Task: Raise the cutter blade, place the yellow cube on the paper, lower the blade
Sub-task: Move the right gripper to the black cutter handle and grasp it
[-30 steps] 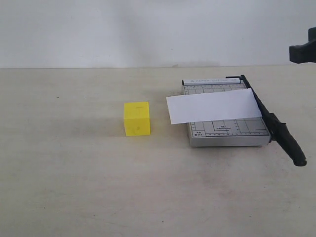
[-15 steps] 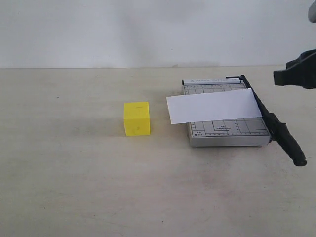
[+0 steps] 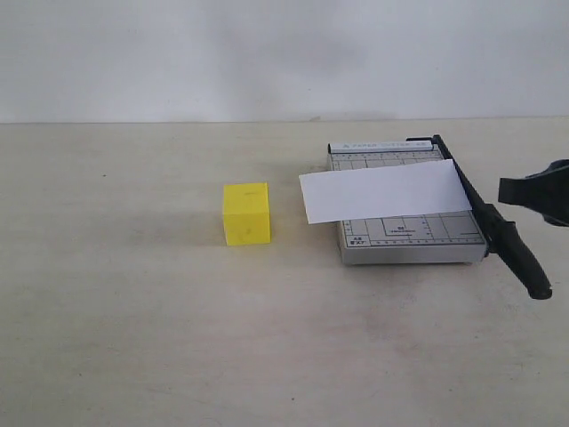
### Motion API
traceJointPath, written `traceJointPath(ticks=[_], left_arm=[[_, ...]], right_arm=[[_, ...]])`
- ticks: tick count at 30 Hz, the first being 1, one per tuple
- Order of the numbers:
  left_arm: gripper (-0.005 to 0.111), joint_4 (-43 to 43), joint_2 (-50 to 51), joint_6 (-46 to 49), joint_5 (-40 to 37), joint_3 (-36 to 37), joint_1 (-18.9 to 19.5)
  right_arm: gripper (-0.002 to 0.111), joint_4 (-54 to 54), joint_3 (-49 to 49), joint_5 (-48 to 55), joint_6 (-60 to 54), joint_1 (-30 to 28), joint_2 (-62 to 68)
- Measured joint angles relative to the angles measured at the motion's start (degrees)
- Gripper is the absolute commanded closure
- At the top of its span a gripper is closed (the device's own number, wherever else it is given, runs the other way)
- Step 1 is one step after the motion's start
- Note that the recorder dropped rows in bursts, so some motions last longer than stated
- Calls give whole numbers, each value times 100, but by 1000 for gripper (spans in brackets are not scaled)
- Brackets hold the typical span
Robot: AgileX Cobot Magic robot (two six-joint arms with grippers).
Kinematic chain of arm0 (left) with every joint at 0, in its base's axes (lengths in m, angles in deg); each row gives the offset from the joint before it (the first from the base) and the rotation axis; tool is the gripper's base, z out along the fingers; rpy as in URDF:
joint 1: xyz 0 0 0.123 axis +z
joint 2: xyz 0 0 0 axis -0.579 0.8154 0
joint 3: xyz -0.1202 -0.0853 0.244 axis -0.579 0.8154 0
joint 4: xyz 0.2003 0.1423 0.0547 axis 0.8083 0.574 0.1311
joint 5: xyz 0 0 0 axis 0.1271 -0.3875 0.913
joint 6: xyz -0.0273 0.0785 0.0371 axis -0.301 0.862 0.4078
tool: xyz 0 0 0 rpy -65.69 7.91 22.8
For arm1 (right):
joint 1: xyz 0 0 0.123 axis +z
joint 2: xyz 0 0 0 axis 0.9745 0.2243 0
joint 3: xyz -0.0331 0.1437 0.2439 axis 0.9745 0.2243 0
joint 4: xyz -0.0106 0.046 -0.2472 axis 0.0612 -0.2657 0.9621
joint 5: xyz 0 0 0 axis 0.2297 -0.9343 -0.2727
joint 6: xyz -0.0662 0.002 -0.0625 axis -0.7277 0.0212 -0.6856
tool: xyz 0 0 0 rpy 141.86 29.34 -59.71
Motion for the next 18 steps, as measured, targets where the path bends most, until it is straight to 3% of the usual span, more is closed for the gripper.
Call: traceJointPath(ticks=[3,4,6,8,12,18], left_arm=[[102,0,0,0,0,0,0],[102,0,0,0,0,0,0],[102,0,0,0,0,0,0],[102,0,0,0,0,0,0],[102,0,0,0,0,0,0],[102,0,0,0,0,0,0]], right_arm=[[35,1070,-2,85,1062,9,0],[32,1179,-2,108,1197,12,0],[35,1036,11,156,1143,22,0],[42,261,141,77,368,22,0],[54,-2415,865,-529,-2104,128,-155],[52,-3429,1465,-1101,-3279,340,-421]])
